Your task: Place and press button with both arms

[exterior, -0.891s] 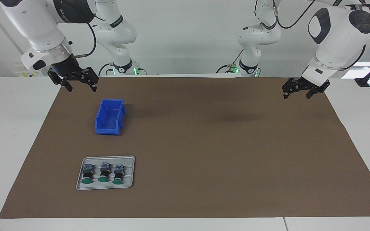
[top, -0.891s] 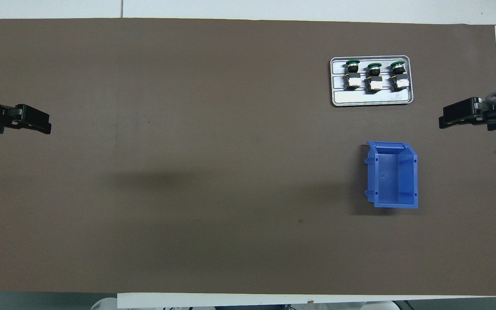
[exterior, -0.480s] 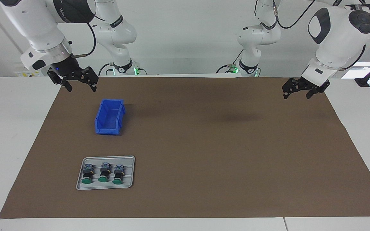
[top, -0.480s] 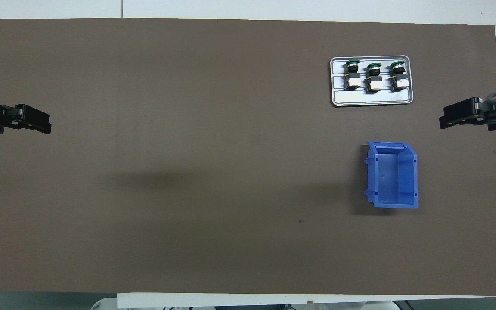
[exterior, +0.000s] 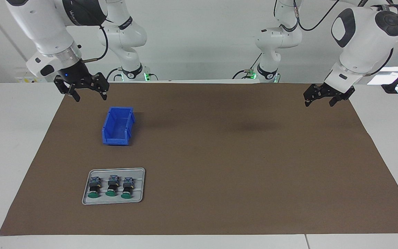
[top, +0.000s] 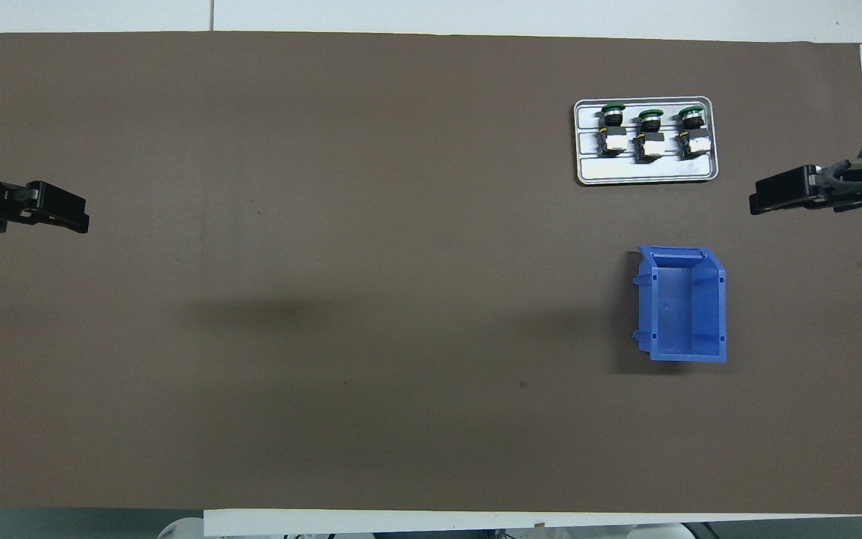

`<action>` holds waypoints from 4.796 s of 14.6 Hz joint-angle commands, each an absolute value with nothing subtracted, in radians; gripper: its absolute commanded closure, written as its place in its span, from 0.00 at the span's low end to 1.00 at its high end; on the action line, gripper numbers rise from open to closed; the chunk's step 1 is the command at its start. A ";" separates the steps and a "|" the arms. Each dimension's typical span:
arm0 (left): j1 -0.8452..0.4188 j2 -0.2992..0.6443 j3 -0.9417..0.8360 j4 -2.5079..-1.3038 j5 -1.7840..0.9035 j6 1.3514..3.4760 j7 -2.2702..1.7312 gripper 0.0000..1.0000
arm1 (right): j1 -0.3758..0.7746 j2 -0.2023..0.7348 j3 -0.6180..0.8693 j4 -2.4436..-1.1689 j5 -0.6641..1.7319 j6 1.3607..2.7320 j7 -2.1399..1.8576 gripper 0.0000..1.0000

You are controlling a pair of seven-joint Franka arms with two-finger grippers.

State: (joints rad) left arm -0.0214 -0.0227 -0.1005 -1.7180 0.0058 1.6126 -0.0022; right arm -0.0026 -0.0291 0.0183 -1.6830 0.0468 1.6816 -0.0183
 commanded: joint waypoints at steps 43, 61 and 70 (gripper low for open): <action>-0.011 -0.025 -0.103 -1.717 -0.006 1.612 0.015 0.00 | 0.031 0.566 0.061 -1.588 0.035 2.491 -0.122 0.15; -0.011 -0.025 -0.103 -1.717 -0.006 1.612 0.015 0.00 | 0.063 0.623 0.061 -1.614 0.003 2.556 -0.057 0.22; -0.011 -0.025 -0.103 -1.717 -0.006 1.612 0.015 0.00 | 0.052 0.623 0.060 -1.617 0.000 2.553 -0.060 0.41</action>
State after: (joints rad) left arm -0.0214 -0.0227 -0.1005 -1.7180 0.0058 1.6126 -0.0021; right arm 0.0647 0.6166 0.0513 -1.6146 0.0125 2.5350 -0.0424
